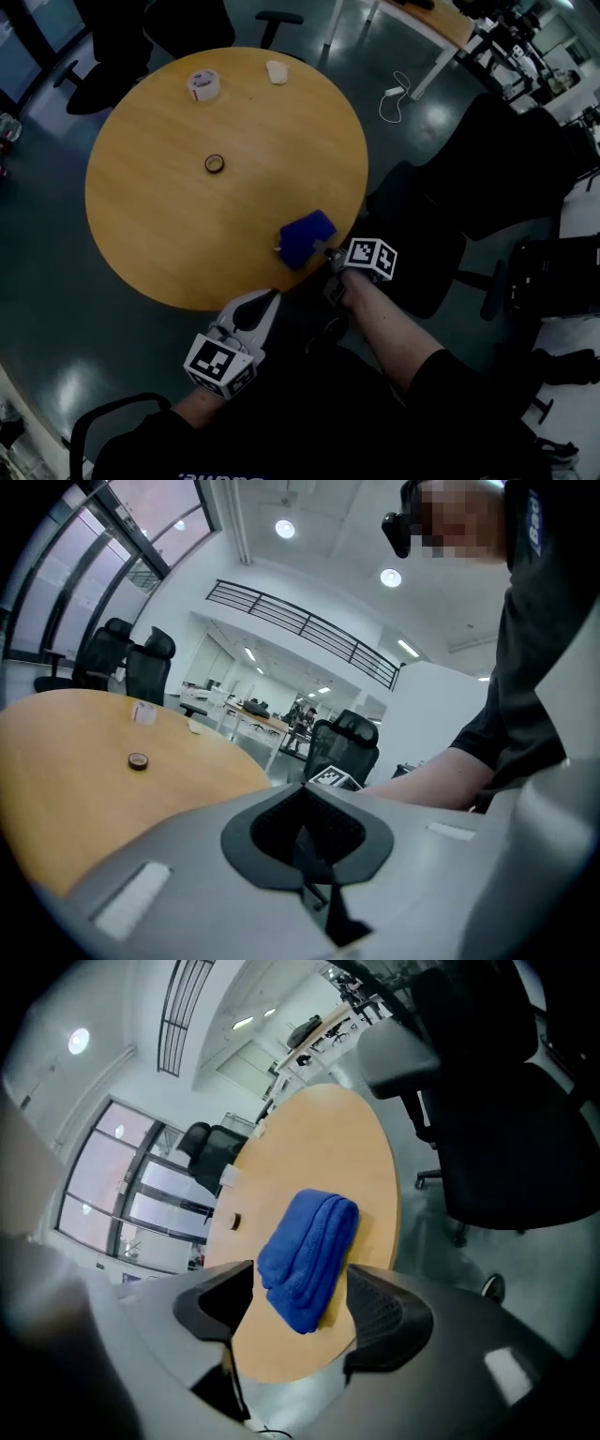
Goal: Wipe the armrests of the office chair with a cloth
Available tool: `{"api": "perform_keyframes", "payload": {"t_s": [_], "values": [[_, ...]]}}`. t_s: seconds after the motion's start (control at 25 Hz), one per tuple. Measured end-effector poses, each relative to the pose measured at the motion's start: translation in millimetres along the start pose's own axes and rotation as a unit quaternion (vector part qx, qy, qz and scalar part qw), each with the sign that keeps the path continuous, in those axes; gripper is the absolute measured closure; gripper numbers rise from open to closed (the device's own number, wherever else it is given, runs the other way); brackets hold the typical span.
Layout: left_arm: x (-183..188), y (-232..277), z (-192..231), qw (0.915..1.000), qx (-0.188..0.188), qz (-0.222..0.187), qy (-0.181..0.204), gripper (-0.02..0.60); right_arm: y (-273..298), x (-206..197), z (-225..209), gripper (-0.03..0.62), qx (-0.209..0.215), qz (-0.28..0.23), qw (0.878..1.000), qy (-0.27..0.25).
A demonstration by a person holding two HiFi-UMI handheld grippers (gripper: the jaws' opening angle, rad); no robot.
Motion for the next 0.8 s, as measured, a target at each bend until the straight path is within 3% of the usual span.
{"api": "perform_keyframes", "payload": {"t_s": [0.08,0.44,0.68,0.8], "values": [[-2,-6,8,0.9999,0.013,-0.005,-0.01,0.569,13,3,3,0.259,-0.026,0.008,1.0,-0.003],[4,-30,43,0.9969,0.059,-0.041,-0.032,0.571,50,9,13,0.261,-0.152,0.045,0.985,-0.063],[3,-40,56,0.9951,0.075,-0.05,-0.04,0.571,64,6,20,0.315,-0.199,0.067,0.968,-0.135],[1,-42,58,0.9952,0.074,-0.048,-0.043,0.571,71,3,27,0.375,-0.207,0.079,0.956,-0.194]]}}
Point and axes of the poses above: the fingertips, and each gripper's own axes: y forward along the fingers, z to its left, x out of its top, the point moved 5 cm from there along -y, backward along the fingers, and after that the axes turned 4 degrees about y, right-handed, at the moved point
